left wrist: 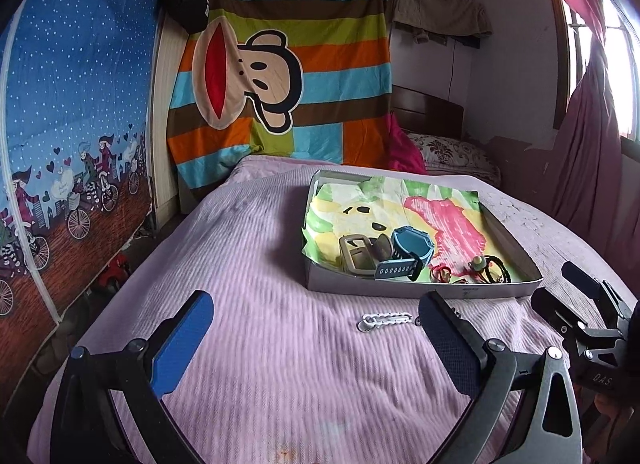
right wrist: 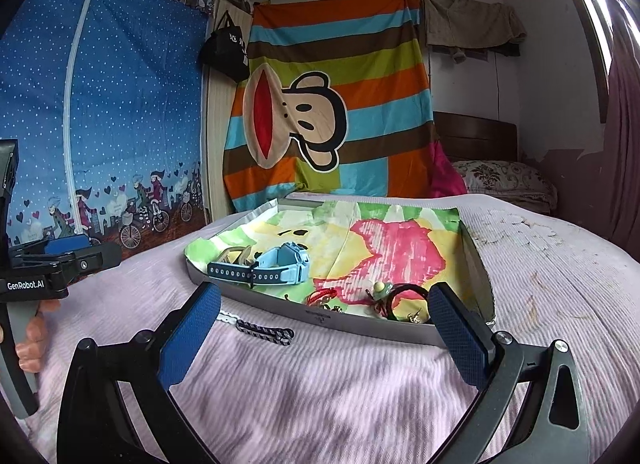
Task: Organize jewelry
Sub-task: 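Lift both open tools away from the tray toward the chain bracelets, then grasp the white chain bracelet with the left tool while the right tool grasps the black chain bracelet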
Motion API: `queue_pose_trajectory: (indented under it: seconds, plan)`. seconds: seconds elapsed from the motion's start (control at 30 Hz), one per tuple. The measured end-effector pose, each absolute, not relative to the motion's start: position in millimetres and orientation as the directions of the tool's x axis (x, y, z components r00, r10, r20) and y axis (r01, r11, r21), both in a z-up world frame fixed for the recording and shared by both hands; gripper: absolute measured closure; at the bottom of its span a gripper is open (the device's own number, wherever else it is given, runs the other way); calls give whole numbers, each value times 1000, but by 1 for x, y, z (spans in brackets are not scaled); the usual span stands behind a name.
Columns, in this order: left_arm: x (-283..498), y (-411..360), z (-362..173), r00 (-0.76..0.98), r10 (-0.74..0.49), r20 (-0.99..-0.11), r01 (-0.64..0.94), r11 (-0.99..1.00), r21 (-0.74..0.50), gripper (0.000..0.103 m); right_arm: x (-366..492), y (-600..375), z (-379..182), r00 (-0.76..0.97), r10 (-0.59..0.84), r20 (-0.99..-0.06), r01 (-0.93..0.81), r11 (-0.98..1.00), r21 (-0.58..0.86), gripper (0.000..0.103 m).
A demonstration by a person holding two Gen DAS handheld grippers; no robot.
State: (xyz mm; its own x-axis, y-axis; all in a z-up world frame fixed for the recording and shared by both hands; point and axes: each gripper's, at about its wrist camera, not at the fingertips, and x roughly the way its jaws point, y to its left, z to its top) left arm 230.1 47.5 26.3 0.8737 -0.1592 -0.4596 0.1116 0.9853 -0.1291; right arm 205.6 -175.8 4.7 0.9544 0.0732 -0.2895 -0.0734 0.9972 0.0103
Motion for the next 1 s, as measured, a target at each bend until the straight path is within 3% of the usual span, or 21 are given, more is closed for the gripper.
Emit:
queue_pose_trajectory:
  seconds: [0.43, 0.57, 0.73, 0.9, 1.0]
  plan:
    - [266, 49, 6, 781, -239, -577, 142, 968, -209, 0, 249, -169, -21, 886, 148, -440, -160, 987, 8, 1]
    - [276, 45, -1, 752, -276, -599, 167, 958, -232, 10, 259, -167, -27, 862, 173, -476, -189, 982, 16, 2]
    - [286, 40, -8, 709, -344, -615, 217, 937, -274, 25, 272, -163, -35, 831, 191, -522, -221, 975, 5, 27]
    - [298, 36, -16, 641, -439, -629, 282, 897, -340, 49, 286, -158, -43, 790, 218, -573, -259, 966, 9, 39]
    - [304, 33, -19, 615, -474, -630, 306, 880, -363, 54, 294, -158, -46, 769, 243, -591, -280, 959, 29, 45]
